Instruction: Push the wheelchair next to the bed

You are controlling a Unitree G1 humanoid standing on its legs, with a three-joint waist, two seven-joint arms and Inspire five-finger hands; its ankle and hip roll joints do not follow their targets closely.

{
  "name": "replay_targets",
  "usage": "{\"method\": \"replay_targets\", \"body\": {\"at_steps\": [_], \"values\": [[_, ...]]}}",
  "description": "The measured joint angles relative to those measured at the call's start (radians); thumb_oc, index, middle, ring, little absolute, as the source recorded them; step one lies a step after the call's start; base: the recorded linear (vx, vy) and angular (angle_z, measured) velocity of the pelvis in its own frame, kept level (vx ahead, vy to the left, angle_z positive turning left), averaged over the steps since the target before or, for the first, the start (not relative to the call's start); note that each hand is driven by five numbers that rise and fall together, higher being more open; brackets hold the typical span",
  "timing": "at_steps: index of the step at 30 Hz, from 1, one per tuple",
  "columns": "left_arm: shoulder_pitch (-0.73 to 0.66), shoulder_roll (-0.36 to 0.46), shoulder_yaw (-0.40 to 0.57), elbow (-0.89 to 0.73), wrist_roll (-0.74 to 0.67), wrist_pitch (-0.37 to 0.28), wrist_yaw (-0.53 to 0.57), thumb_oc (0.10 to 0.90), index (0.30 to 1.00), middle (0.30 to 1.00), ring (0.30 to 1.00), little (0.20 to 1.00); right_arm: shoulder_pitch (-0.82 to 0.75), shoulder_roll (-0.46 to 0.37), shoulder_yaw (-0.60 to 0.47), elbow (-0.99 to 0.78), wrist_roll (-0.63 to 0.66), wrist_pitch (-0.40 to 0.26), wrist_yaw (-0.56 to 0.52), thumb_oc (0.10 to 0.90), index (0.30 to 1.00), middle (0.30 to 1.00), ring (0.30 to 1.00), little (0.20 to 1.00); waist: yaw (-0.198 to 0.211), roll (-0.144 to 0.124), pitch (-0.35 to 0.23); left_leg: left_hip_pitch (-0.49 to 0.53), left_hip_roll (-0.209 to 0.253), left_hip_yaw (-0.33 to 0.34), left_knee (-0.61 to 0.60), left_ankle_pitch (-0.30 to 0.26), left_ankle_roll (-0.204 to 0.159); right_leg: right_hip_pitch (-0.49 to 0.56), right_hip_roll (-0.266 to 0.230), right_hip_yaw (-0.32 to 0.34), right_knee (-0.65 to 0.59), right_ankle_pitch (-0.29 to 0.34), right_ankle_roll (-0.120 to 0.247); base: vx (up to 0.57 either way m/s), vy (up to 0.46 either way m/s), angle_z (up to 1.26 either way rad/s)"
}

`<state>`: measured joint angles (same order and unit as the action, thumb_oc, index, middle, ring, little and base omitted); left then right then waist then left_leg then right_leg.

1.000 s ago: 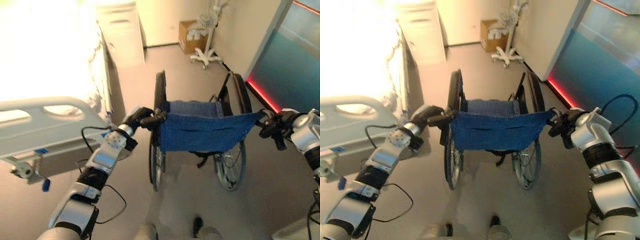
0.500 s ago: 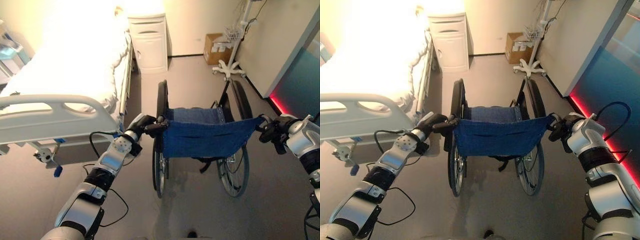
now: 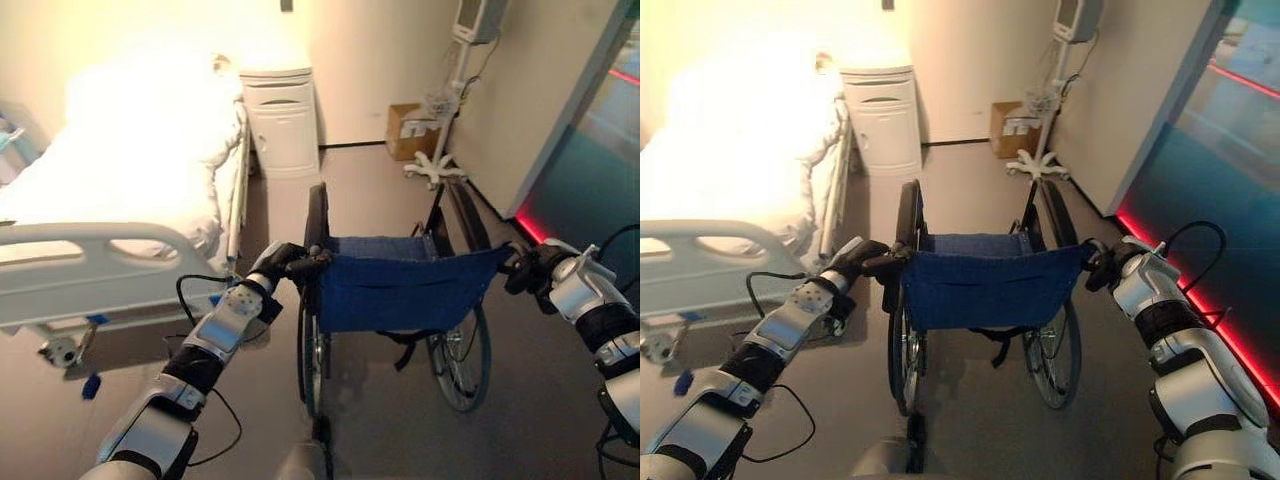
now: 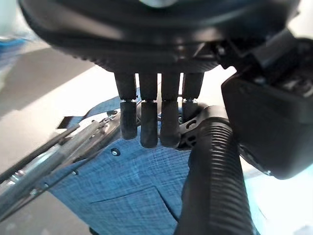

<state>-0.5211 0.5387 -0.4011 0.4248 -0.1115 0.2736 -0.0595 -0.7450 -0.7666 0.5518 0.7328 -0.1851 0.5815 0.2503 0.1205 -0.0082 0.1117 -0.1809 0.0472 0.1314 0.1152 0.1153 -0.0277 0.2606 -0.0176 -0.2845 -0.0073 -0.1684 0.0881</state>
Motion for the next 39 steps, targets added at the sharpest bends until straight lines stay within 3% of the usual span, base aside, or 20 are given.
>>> {"method": "replay_targets", "body": {"at_steps": [1,5,8,12,14,17,19,20,22,23,24,25,26,27,28,29,30,33,35,39], "values": [[-0.009,0.013,0.000,-0.008,0.005,-0.002,0.000,0.400,0.300,0.300,0.300,0.300,0.019,0.009,-0.005,0.000,0.015,0.000,-0.002,0.400,0.300,0.300,0.300,0.300,-0.013,-0.048,-0.012,0.003,-0.029,0.009,-0.030,-0.018,0.025,-0.007,-0.022,-0.002,0.006,-0.009,0.008,0.33,0.147,0.22],[-0.046,0.004,0.008,0.018,0.031,-0.009,0.001,0.400,0.300,0.300,0.300,0.300,0.020,0.020,-0.036,0.000,0.031,0.000,-0.019,0.400,0.300,0.300,0.300,0.300,-0.041,-0.098,-0.019,0.025,-0.097,0.012,-0.054,-0.017,0.032,-0.019,-0.094,0.004,0.079,-0.050,0.049,0.31,0.162,0.04],[-0.090,-0.053,0.007,0.080,0.064,-0.017,0.022,0.400,0.300,0.300,0.300,0.300,0.005,0.009,-0.041,0.016,0.018,0.000,-0.040,0.400,0.300,0.300,0.300,0.300,-0.053,-0.047,-0.020,0.031,-0.085,-0.024,-0.063,-0.029,0.052,-0.091,-0.085,0.018,0.298,-0.055,0.044,0.22,0.129,0.09],[-0.106,-0.071,-0.005,0.100,0.069,-0.025,0.031,0.400,0.300,0.300,0.300,0.300,0.006,-0.002,-0.042,0.026,0.019,0.000,-0.040,0.400,0.300,0.300,0.300,0.300,-0.072,-0.050,-0.022,0.072,-0.117,-0.090,-0.065,-0.012,0.127,-0.136,-0.071,0.090,0.540,-0.032,0.022,0.31,0.090,0.28],[-0.102,-0.087,-0.011,0.107,0.069,-0.027,0.042,0.400,0.300,0.300,0.300,0.300,0.013,-0.002,-0.042,0.026,0.011,0.000,-0.044,0.400,0.300,0.300,0.300,0.300,-0.083,-0.024,-0.019,0.112,-0.115,-0.228,-0.095,-0.004,0.136,-0.266,-0.068,0.111,0.763,0.041,-0.007,0.30,-0.030,0.23],[-0.084,-0.083,-0.013,0.107,0.069,-0.023,0.053,0.400,0.300,0.300,0.300,0.300,0.006,-0.003,-0.041,0.005,0.004,-0.004,-0.044,0.400,0.300,0.300,0.300,0.300,-0.099,0.020,-0.002,0.155,-0.099,-0.327,-0.098,-0.022,0.118,-0.390,-0.047,0.136,0.626,-0.013,-0.019,0.53,-0.176,0.14],[-0.088,-0.079,-0.006,0.099,0.069,-0.015,0.064,0.400,0.300,0.300,0.300,0.300,0.014,-0.023,-0.040,-0.047,0.006,-0.002,-0.041,0.400,0.300,0.300,0.300,0.300,-0.115,0.023,0.015,0.135,-0.101,-0.350,-0.057,-0.053,0.123,-0.437,-0.059,0.145,0.491,0.001,-0.001,0.45,-0.162,0.41],[-0.088,-0.051,0.001,0.087,0.063,-0.017,0.064,0.400,0.300,0.300,0.300,0.300,0.005,-0.029,-0.044,-0.080,0.014,0.004,-0.036,0.400,0.300,0.300,0.300,0.300,-0.128,0.015,0.042,0.134,-0.104,-0.356,-0.041,-0.076,0.150,-0.452,-0.076,0.150,0.335,0.034,0.044,0.44,-0.165,0.51],[-0.106,-0.035,0.008,0.082,0.059,-0.017,0.062,0.400,0.300,0.300,0.300,0.300,0.003,-0.028,-0.063,-0.115,0.029,0.029,-0.027,0.400,0.300,0.300,0.300,0.300,-0.144,-0.004,0.064,0.113,-0.100,-0.377,-0.026,-0.113,0.164,-0.460,-0.104,0.169,0.117,0.065,0.086,0.37,-0.157,0.83],[-0.122,-0.026,0.001,0.087,0.059,-0.022,0.066,0.400,0.300,0.300,0.300,0.300,0.003,-0.011,-0.081,-0.117,0.031,0.056,-0.022,0.400,0.300,0.300,0.300,0.300,-0.157,-0.036,0.062,0.112,-0.092,-0.412,-0.075,-0.133,0.168,-0.458,-0.123,0.175,0.076,0.066,0.087,0.35,-0.218,1.33],[-0.158,-0.007,-0.007,0.089,0.059,-0.027,0.061,0.400,0.300,0.300,0.300,0.300,0.000,0.004,-0.103,-0.117,0.032,0.080,-0.017,0.400,0.300,0.300,0.300,0.300,-0.190,-0.109,0.065,0.115,-0.140,-0.397,-0.042,-0.149,0.182,-0.437,-0.179,0.174,0.048,0.074,0.097,0.43,-0.266,1.74],[-0.199,-0.018,0.010,0.110,0.060,-0.037,0.074,0.400,0.300,0.300,0.300,0.300,-0.052,0.008,-0.117,-0.099,0.013,0.080,-0.016,0.400,0.300,0.300,0.300,0.300,-0.219,-0.106,0.119,0.054,-0.147,-0.297,0.239,-0.188,0.132,-0.406,-0.166,0.170,0.049,0.140,0.166,0.46,-0.273,1.35],[-0.211,-0.029,0.010,0.124,0.060,-0.039,0.074,0.400,0.300,0.300,0.300,0.300,-0.064,0.002,-0.116,-0.098,-0.002,0.081,-0.016,0.400,0.300,0.300,0.300,0.300,-0.219,-0.079,0.126,0.054,-0.134,-0.268,0.300,-0.241,0.126,-0.403,-0.145,0.171,0.064,0.147,0.165,0.43,-0.240,0.94],[-0.223,-0.051,0.016,0.139,0.057,-0.035,0.072,0.400,0.300,0.300,0.300,0.300,-0.075,-0.021,-0.114,-0.103,-0.010,0.081,-0.017,0.400,0.300,0.300,0.300,0.300,-0.210,-0.021,0.132,0.091,-0.096,-0.285,0.244,-0.322,0.074,-0.415,-0.101,0.170,0.115,0.160,0.149,0.43,-0.242,0.57],[-0.212,-0.059,0.019,0.131,0.050,-0.038,0.070,0.400,0.300,0.300,0.300,0.300,-0.075,-0.031,-0.109,-0.106,-0.009,0.089,-0.016,0.400,0.300,0.300,0.300,0.300,-0.212,-0.030,0.127,0.107,-0.087,-0.287,0.185,-0.310,0.069,-0.439,-0.107,0.190,0.248,0.141,0.104,0.43,-0.243,0.63],[-0.200,-0.051,0.019,0.116,0.040,-0.038,0.065,0.400,0.300,0.300,0.300,0.300,-0.072,-0.036,-0.104,-0.110,-0.008,0.094,-0.007,0.400,0.300,0.300,0.300,0.300,-0.214,-0.044,0.119,0.116,-0.082,-0.286,0.147,-0.309,0.067,-0.433,-0.109,0.194,0.284,0.118,0.075,0.38,-0.227,0.78],[-0.178,-0.037,0.017,0.088,0.027,-0.040,0.052,0.400,0.300,0.300,0.300,0.300,-0.060,-0.027,-0.107,-0.107,-0.008,0.094,0.002,0.400,0.300,0.300,0.300,0.300,-0.218,-0.080,0.109,0.144,-0.076,-0.261,0.114,-0.300,0.053,-0.387,-0.122,0.155,0.226,0.102,-0.002,0.35,-0.211,0.60],[-0.134,-0.057,0.021,0.083,0.025,-0.040,0.067,0.400,0.300,0.300,0.300,0.300,-0.037,-0.033,-0.101,-0.105,-0.012,0.077,-0.014,0.400,0.300,0.300,0.300,0.300,-0.205,-0.045,0.090,0.193,-0.020,-0.204,0.178,-0.280,0.030,-0.316,-0.092,0.077,0.143,0.125,-0.032,0.30,-0.193,0.37],[-0.119,-0.075,0.018,0.082,0.005,-0.051,0.070,0.400,0.300,0.300,0.300,0.300,-0.040,-0.061,-0.093,-0.114,-0.014,0.074,-0.015,0.400,0.300,0.300,0.300,0.300,-0.208,-0.006,0.068,0.235,0.018,-0.202,0.051,-0.223,-0.017,-0.319,-0.059,0.036,0.136,0.122,-0.049,0.22,-0.161,0.44],[-0.136,-0.083,0.017,0.107,0.000,-0.073,0.075,0.400,0.300,0.300,0.300,0.300,-0.063,-0.067,-0.074,-0.105,-0.007,0.074,-0.019,0.400,0.300,0.300,0.300,0.300,-0.210,-0.018,0.058,0.233,0.023,-0.201,-0.028,-0.117,-0.074,-0.318,-0.050,0.025,0.103,0.125,-0.068,0.24,-0.158,0.31]]}}
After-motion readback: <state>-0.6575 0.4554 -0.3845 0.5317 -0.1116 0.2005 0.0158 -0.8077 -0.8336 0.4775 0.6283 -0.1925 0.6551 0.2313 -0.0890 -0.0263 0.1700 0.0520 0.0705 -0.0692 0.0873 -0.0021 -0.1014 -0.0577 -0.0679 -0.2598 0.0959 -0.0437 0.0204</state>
